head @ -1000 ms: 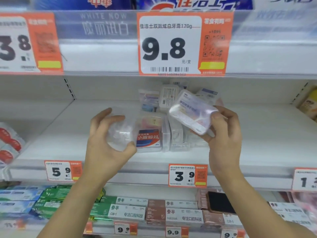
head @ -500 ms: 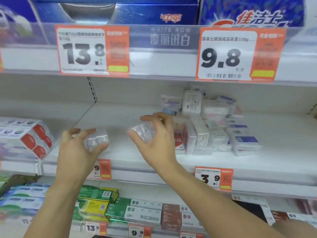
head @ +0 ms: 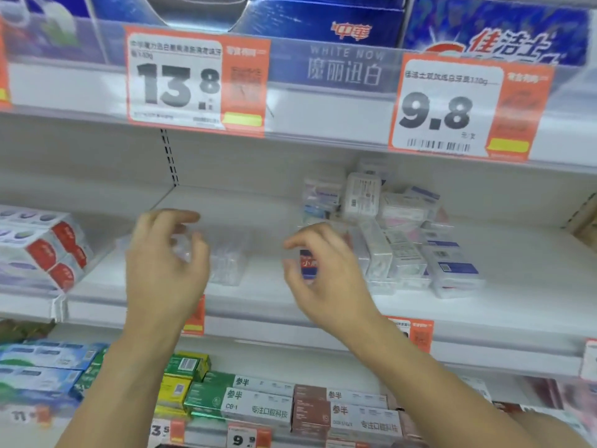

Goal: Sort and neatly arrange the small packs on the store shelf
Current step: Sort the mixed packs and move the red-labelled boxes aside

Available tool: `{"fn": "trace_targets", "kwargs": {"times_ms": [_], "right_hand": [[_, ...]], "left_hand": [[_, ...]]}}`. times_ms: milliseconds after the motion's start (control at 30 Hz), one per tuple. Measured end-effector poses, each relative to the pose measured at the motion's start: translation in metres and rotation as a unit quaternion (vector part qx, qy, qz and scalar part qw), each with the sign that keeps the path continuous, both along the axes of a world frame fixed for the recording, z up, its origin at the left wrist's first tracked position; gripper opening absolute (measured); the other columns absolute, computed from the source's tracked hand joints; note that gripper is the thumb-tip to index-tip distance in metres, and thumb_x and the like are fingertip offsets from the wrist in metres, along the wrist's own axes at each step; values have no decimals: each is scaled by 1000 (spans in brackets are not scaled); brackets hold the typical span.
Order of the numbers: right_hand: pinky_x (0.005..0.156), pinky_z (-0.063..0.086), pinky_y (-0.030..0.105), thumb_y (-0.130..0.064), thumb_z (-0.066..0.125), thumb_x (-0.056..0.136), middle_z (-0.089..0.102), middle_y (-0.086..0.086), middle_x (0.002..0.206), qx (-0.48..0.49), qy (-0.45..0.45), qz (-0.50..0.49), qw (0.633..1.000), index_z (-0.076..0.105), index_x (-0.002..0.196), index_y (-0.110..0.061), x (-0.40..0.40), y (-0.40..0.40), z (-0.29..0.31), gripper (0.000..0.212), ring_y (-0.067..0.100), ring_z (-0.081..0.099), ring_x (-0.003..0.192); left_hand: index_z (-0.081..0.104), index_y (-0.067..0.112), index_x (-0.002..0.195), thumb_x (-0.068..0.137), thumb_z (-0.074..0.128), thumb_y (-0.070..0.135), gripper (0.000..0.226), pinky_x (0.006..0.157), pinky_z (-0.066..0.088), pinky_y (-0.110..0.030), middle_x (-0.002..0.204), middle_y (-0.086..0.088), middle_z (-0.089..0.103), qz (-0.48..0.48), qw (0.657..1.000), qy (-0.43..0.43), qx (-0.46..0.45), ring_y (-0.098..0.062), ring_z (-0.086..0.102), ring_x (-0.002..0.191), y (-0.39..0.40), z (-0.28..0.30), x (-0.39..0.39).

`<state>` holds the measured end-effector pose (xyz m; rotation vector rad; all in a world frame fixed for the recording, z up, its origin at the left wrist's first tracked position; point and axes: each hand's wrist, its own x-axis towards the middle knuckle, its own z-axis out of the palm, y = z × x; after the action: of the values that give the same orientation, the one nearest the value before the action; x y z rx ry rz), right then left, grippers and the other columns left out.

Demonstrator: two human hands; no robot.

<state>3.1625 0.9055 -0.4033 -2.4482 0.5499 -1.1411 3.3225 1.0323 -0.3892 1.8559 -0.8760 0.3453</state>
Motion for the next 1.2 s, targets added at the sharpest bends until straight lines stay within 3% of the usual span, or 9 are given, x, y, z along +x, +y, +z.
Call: {"fn": "trace_targets", "kwargs": {"times_ms": [167,300,500,667,800,900,967,1067,1200], "right_hand": [[93,45,48,-35,73,75,54,9,124,-63,64,-170,981,68,107,-25,-51,-50,-7,34,32,46,119],[96,41,46,-60,64,72,57,7,127,-55,184,-189,963,53,132,-35,-75,-77,-30,65,32,50,121],[93,46,44,-47,71,78,67,-10,113,6,75,-162,984,56,126,-32,-82,-93,-26,52,20,61,106],[93,49,32,-35,74,84,63,-21,112,115,-50,-119,985,57,120,-35,-87,-92,-24,39,4,60,104],[65,41,8,-22,67,91,62,-25,90,197,-144,-154,957,55,103,-37,-92,-95,-14,23,-2,56,71],[60,40,12,-27,67,91,58,-20,81,184,-108,-151,965,54,105,-39,-95,-99,-11,22,3,49,63],[81,41,10,-34,66,91,57,-19,108,159,-47,-147,975,60,113,-35,-93,-99,-16,23,-8,51,91],[107,36,26,-43,65,89,41,5,145,88,-1,-185,979,68,117,-25,-89,-91,-19,33,16,40,133],[95,47,39,-20,75,82,63,11,113,-77,-62,-65,993,71,96,-6,-80,-68,-16,20,27,58,109]], "left_hand": [[64,19,104,86,62,13,20,83,44,-20,102,6,59,-192,979,-38,63,-8,56,92,-52,-21,-51],[55,25,118,82,58,34,37,95,42,-28,116,8,52,-256,952,-39,163,-13,50,109,-83,-42,-72],[46,32,137,79,70,34,63,111,36,-36,147,1,34,-240,934,-22,263,-20,30,136,-109,-55,-77],[69,22,115,84,72,17,31,94,46,-22,116,2,65,-240,949,26,203,-12,61,103,-120,-48,-76],[70,23,108,93,59,25,19,79,50,-27,103,7,73,-186,968,23,169,-15,65,95,-112,-40,-78],[71,22,106,96,56,24,18,67,40,-4,97,11,72,-155,979,36,124,-3,59,81,-105,-38,-76],[70,21,105,98,53,26,19,64,37,0,93,12,71,-136,985,55,96,-1,55,78,-100,-36,-74],[69,22,106,100,48,29,22,68,38,0,93,15,68,-132,985,82,67,-4,59,86,-96,-34,-71],[66,21,100,101,44,32,24,63,40,-24,80,11,66,-116,989,83,45,-12,58,73,-96,-35,-69]]}}
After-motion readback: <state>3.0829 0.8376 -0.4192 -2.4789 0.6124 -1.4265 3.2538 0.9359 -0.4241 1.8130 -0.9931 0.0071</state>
